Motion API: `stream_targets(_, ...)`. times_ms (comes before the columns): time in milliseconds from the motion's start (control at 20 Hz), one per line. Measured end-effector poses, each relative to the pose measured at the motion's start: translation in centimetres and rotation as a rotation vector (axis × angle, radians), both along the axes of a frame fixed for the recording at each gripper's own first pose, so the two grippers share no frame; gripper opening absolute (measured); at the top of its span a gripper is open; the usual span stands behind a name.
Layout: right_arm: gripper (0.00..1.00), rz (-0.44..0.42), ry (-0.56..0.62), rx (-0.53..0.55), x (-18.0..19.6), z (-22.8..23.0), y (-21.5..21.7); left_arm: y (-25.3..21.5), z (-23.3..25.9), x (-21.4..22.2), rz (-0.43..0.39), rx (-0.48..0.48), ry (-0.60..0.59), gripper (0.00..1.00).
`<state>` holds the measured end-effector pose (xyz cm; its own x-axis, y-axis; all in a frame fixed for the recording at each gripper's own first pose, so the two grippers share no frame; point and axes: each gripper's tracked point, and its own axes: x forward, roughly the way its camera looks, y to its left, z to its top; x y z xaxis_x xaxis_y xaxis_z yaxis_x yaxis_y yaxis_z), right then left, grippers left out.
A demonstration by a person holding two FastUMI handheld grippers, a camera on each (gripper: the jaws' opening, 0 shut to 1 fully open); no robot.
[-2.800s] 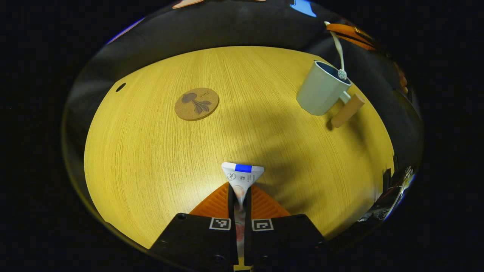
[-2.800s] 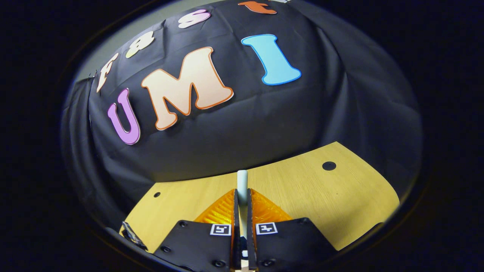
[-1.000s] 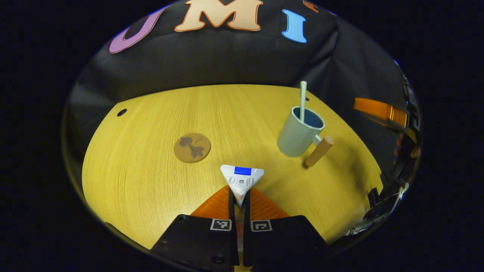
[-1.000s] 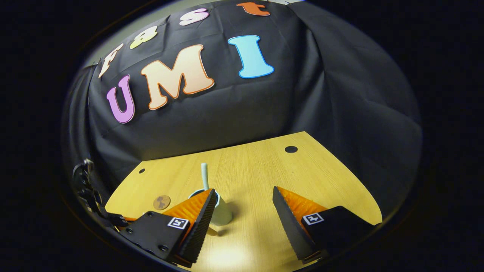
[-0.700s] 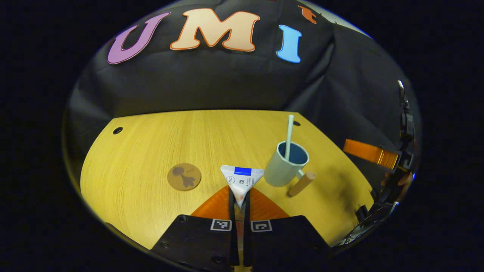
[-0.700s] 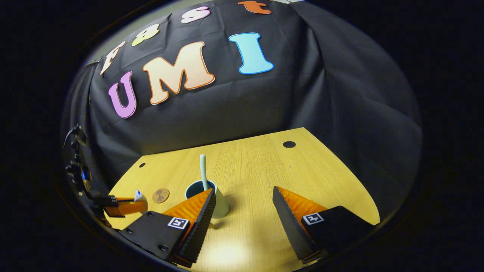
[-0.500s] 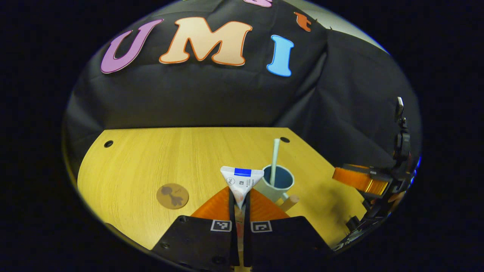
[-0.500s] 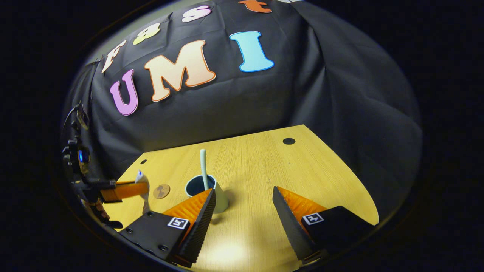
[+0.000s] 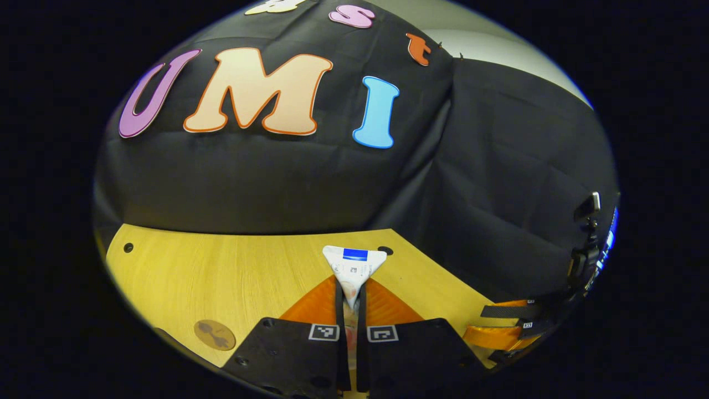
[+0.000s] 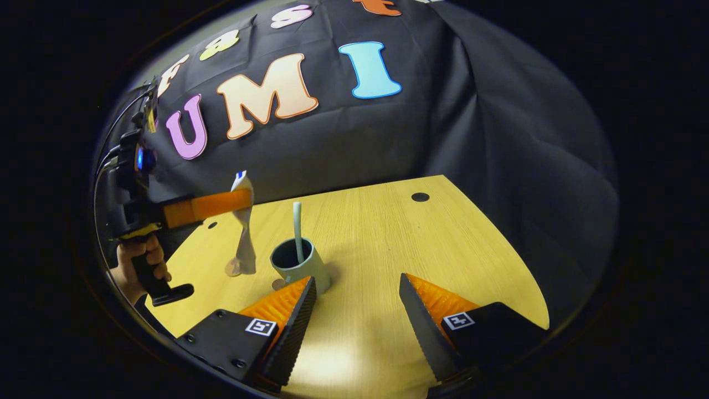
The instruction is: Put the toothbrush and toothpaste on the desktop into the cup, then pick up the cup and place it on the coaster on the desktop.
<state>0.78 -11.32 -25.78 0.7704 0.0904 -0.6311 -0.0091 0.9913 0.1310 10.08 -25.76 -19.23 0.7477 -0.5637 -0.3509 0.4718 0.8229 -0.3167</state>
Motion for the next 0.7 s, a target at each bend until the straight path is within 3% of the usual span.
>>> stream_targets(50, 0.86, -0.003, 0.004, -0.005, -0.2, -0.1, -0.3, -0.4, 0.2, 0.3, 0.004, -0.01, -0.009, 0.04)
stream_targets(100, 0.93, -0.006, 0.009, -0.009, -0.4, -0.1, -0.7, -0.7, 0.3, 0.9, 0.017, -0.024, -0.019, 0.04)
stream_targets(450, 0.93, -0.026, 0.048, -0.036, -1.9, -0.6, -2.8, -2.1, -1.3, 2.7, 0.095, -0.102, 0.001, 0.04)
stream_targets(700, 0.93, -0.012, 0.058, -0.045, -2.1, -0.7, -3.2, -2.4, -2.5, 2.5, 0.133, -0.071, -0.016, 0.07)
